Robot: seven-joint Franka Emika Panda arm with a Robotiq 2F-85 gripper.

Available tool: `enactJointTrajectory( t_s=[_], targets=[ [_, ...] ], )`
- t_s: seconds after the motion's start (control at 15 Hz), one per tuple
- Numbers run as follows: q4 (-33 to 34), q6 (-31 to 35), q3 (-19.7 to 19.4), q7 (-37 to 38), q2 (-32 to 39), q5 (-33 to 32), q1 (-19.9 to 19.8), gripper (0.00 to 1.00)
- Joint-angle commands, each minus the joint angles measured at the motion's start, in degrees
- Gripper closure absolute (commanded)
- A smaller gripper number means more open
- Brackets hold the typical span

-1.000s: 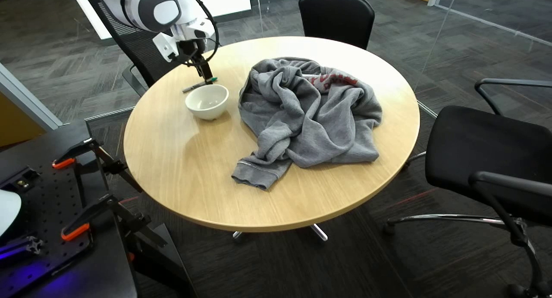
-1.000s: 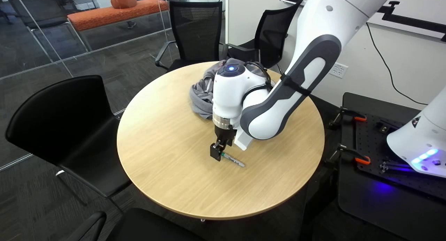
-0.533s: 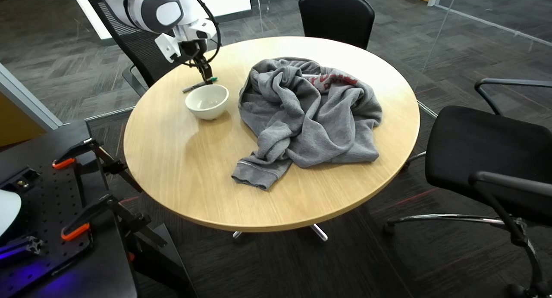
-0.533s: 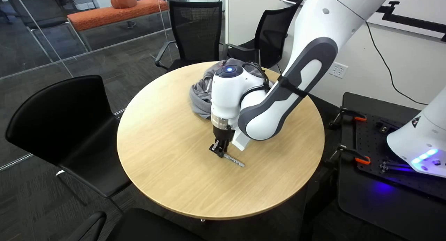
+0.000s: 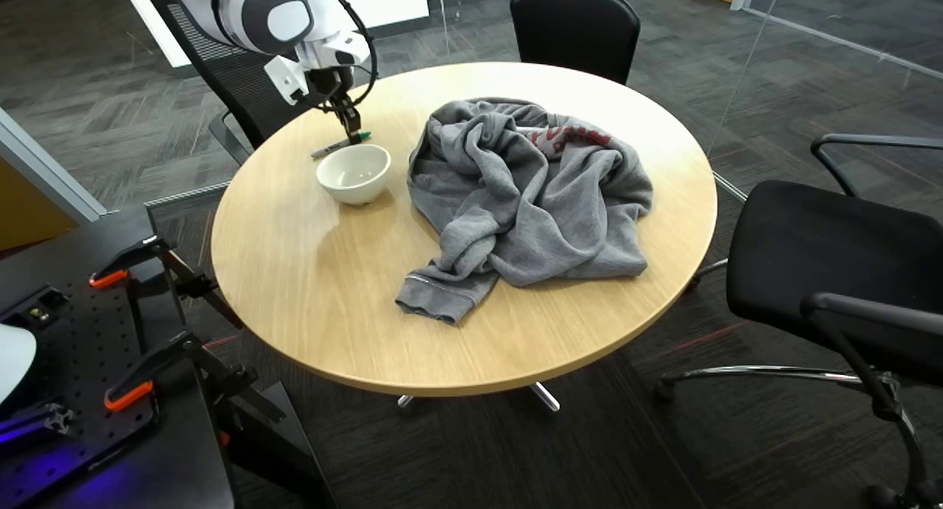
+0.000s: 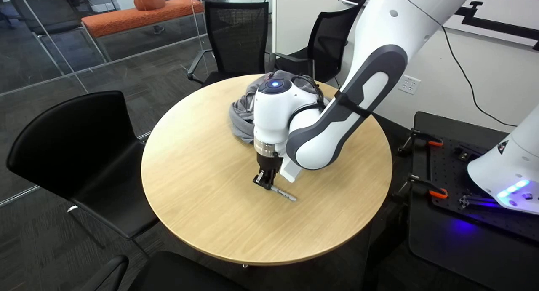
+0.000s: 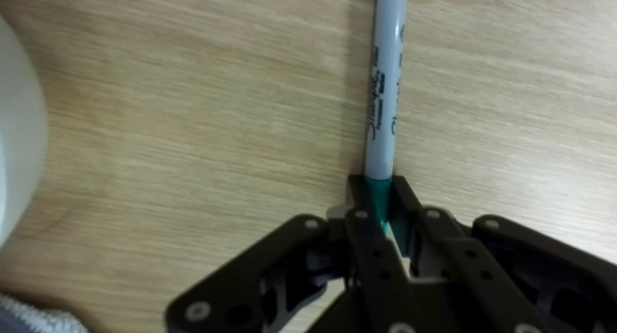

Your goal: Put the marker in the white bowl

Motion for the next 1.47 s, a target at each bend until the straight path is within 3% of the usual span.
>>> enactJointTrajectory(
  t_s=[0.0,0.67,1.4],
  targets=[
    [-1.3,-3.04,-1.43,3.67,-2.87,-0.08,1.77,0.96],
    [-9.33,1.92,-8.48,19.26,-11.9,-3.05,7.67,0.96],
    [-16.61,5.15,-24.73,50.33,-17.89,-21.68,19.42,0.96]
  ],
)
